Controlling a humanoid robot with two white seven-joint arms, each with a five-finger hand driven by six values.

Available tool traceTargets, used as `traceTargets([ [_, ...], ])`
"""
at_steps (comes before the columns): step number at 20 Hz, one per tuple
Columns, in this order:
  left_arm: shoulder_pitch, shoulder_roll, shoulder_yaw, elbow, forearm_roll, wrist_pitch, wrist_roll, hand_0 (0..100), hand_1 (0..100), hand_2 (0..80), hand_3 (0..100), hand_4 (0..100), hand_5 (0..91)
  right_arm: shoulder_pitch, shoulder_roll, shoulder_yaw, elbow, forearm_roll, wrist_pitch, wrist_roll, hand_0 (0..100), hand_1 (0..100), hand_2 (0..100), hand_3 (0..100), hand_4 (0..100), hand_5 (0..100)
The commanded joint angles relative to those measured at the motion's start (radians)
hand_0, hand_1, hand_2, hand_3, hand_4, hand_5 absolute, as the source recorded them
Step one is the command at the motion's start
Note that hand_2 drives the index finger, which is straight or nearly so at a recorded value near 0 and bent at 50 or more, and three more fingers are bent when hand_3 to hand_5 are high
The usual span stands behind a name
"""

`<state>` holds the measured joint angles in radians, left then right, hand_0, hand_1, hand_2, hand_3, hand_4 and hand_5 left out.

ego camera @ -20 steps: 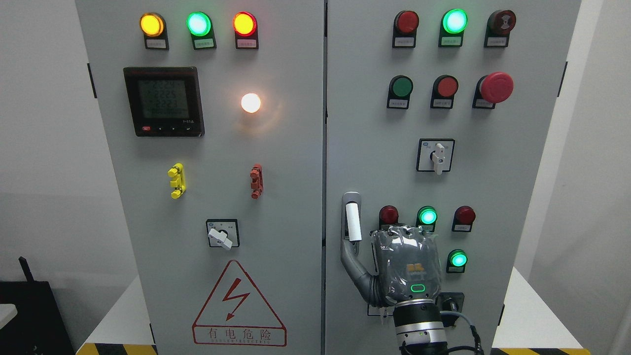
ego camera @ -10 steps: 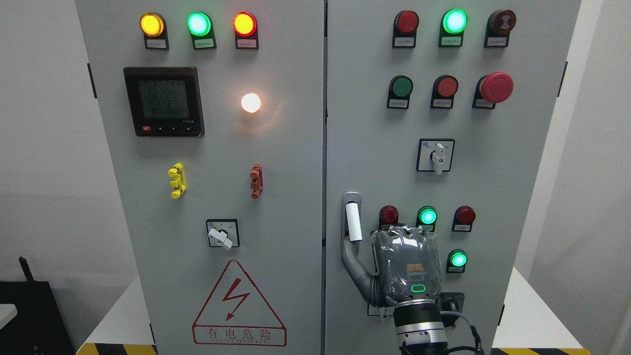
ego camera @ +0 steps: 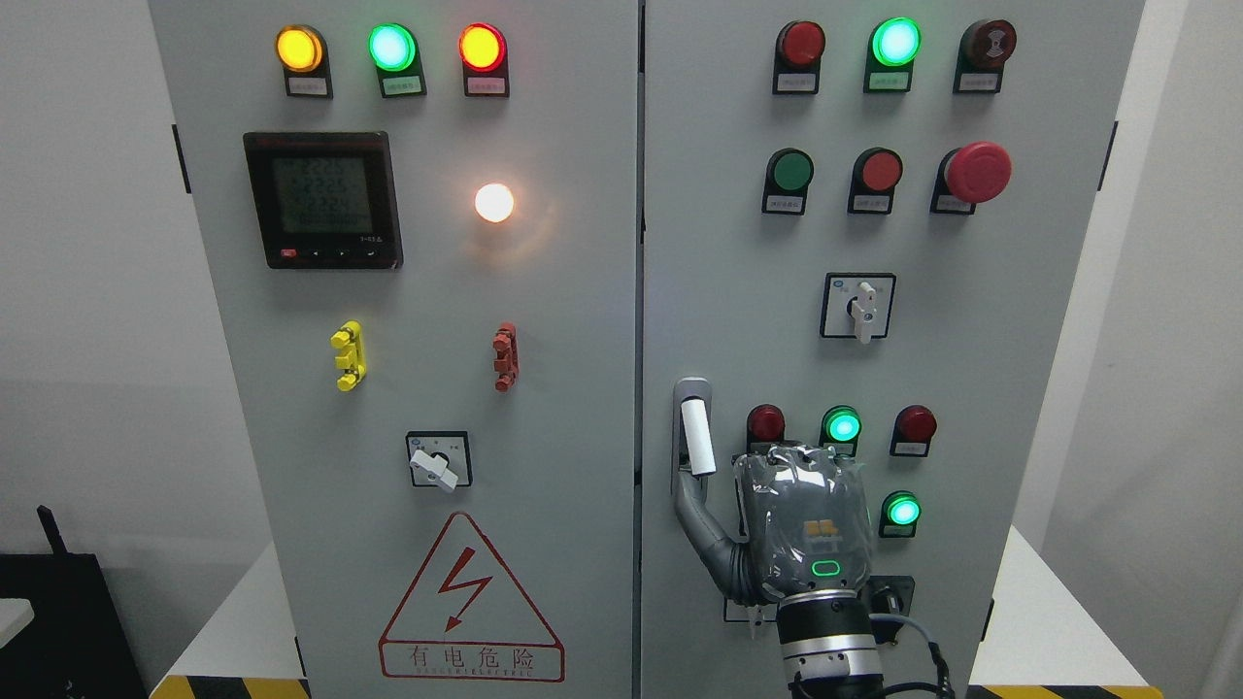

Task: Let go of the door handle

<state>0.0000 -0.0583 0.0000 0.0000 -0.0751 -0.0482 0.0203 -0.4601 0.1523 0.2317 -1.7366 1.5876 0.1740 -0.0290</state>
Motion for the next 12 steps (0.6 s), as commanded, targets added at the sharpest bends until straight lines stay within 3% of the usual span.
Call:
traceTargets([
  [1,-0.003,0.0,0.002,0.009,0.0,0.001,0.0,12,39,0.0,0,0,0.0,0.001,0.0,-0.002,-0.001,0.0,0.001,-0.002,51,0,97,100,90,99],
  [12,-0.002,0.0,0.002,0.009,0.0,0.001,0.0,12,39,0.0,0,0,0.0,0.0,0.0,-0.002,-0.001,0.0,0.004,0.0,52,0,97,100,90,99],
])
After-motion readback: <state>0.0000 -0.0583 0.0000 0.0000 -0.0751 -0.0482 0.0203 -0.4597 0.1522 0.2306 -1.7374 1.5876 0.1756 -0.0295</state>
